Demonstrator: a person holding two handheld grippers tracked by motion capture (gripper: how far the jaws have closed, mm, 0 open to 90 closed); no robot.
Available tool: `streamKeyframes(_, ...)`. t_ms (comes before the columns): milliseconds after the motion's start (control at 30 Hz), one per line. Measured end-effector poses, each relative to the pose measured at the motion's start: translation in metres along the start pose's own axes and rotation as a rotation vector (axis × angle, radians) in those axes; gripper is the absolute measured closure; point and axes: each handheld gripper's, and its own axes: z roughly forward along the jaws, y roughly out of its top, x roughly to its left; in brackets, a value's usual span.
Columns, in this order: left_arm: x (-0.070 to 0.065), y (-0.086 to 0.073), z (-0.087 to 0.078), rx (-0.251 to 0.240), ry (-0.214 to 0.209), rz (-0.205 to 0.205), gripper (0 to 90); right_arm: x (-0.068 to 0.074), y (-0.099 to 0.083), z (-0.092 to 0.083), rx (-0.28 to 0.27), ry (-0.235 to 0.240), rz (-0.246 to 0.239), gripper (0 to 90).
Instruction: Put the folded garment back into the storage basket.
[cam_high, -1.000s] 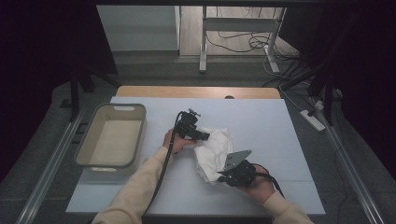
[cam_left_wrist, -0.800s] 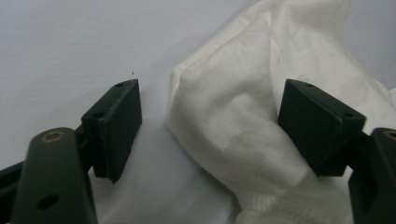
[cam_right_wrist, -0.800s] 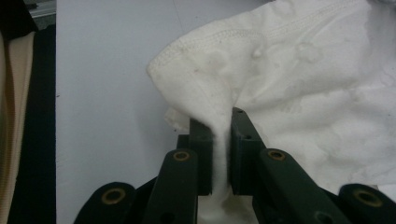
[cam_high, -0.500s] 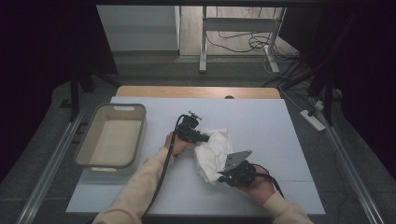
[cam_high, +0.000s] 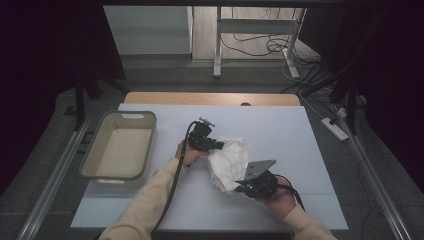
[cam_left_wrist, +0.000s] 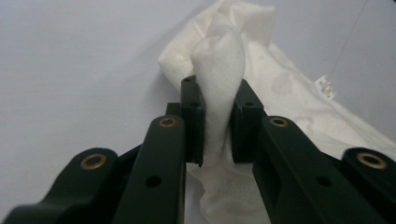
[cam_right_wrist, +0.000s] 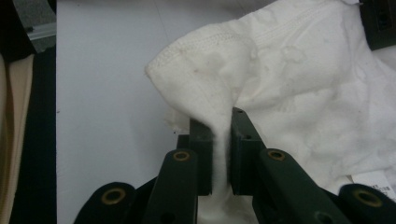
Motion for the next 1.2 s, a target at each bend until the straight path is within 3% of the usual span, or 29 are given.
streamKeyframes(233, -0.004, 0.003, -0.012, -0.049, 0.003, 0.022, 77.2, -0.001, 0.000, -0.003, -0.024, -0.010, 0.011, 81.7)
streamKeyframes(633, -0.007, 0.005, -0.024, -0.092, 0.007, 0.035, 77.8, -0.001, 0.004, -0.012, -0.075, -0.045, 0.002, 81.8)
streamKeyframes(1200, -0.014, 0.010, -0.040, -0.141, 0.000, 0.057, 78.1, 0.000, 0.009, -0.013, -0.111, -0.037, 0.015, 81.8)
